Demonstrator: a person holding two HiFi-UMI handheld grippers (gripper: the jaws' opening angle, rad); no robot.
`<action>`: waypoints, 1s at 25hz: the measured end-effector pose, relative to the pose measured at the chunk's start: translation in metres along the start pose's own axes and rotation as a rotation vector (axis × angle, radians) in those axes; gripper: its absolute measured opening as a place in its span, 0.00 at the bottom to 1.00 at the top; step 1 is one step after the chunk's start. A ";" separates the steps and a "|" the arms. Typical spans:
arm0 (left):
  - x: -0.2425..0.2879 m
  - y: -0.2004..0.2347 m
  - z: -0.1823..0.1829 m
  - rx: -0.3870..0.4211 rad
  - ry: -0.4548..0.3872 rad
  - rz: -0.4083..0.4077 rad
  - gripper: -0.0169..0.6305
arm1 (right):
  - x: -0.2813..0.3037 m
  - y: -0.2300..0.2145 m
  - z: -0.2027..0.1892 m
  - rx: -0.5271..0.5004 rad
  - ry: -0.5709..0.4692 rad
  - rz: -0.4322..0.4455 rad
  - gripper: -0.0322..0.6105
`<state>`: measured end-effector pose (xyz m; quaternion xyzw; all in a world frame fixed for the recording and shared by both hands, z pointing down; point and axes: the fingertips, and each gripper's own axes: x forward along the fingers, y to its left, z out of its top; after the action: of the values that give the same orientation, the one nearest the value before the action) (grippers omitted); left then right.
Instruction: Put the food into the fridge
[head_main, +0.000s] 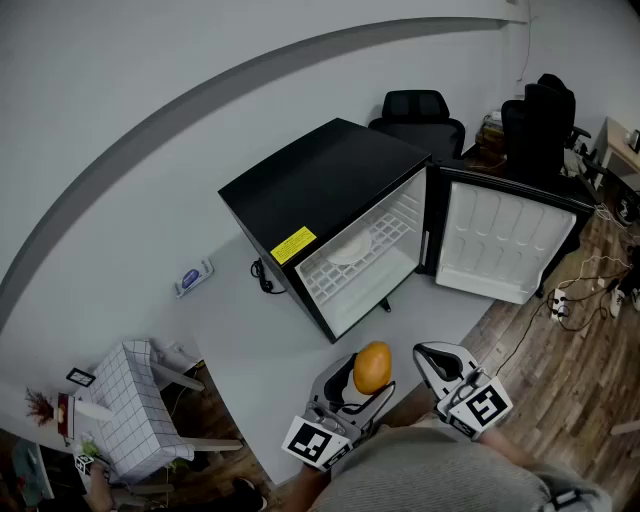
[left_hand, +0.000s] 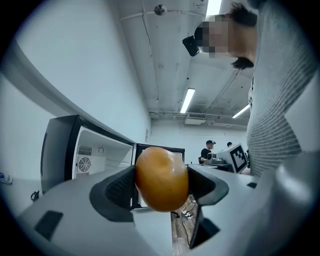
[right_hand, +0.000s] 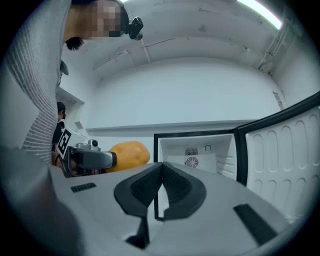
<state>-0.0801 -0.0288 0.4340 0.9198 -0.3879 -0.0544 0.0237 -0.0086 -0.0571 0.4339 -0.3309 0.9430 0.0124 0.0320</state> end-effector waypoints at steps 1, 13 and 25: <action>0.000 0.000 0.000 -0.001 -0.001 0.001 0.55 | 0.000 0.000 0.001 -0.001 -0.001 -0.002 0.07; 0.004 -0.005 0.000 -0.004 -0.001 0.017 0.55 | -0.002 -0.004 0.005 -0.014 0.005 0.014 0.07; 0.008 -0.003 -0.001 -0.006 0.002 0.026 0.55 | 0.003 -0.001 0.016 0.013 -0.044 0.052 0.07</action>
<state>-0.0725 -0.0328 0.4344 0.9147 -0.3996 -0.0543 0.0274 -0.0091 -0.0589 0.4181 -0.3057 0.9504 0.0145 0.0546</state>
